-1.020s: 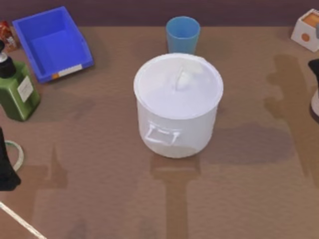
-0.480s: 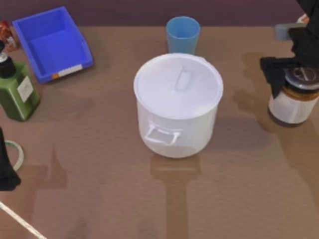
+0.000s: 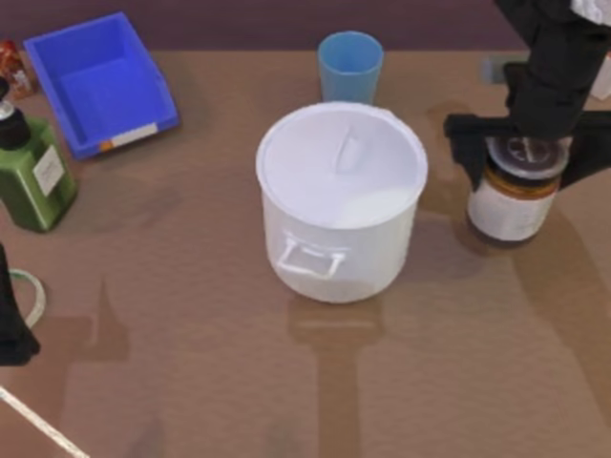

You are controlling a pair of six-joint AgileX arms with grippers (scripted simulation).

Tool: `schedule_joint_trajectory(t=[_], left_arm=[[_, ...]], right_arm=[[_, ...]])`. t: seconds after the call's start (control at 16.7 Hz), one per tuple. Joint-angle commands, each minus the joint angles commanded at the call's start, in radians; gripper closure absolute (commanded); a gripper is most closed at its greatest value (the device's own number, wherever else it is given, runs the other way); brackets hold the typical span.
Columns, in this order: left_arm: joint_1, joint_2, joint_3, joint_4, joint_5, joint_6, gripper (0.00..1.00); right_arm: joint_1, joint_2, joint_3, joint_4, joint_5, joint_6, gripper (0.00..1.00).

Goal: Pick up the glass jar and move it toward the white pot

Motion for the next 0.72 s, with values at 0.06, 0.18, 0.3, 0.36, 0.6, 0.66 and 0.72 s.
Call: schedule_joint_trajectory(t=[0.06,0.18,0.3,0.36,0.6,0.66,0.72], left_arm=[[0.0,0.0,0.0,0.0,0.0,0.0,0.0],[0.0,0.0,0.0,0.0,0.0,0.0,0.0],[0.0,0.0,0.0,0.0,0.0,0.0,0.0],[0.0,0.0,0.0,0.0,0.0,0.0,0.0],[0.0,0.0,0.0,0.0,0.0,0.0,0.0],[0.0,0.0,0.0,0.0,0.0,0.0,0.0],[0.0,0.0,0.0,0.0,0.0,0.0,0.0]], right_arm=[[-0.005,-0.004,-0.004,-0.002,-0.001,0.0,1.0],[-0.002,-0.001,-0.019,0.016,-0.002,-0.002,1.0],[-0.002,0.01,-0.06,0.071,-0.002,0.001,1.0],[-0.001,0.017,-0.084,0.107,-0.002,0.002,1.0],[0.003,0.036,-0.141,0.177,0.0,0.003,1.0],[0.003,0.036,-0.141,0.177,0.0,0.003,1.0],[0.003,0.036,-0.141,0.177,0.0,0.003,1.0]])
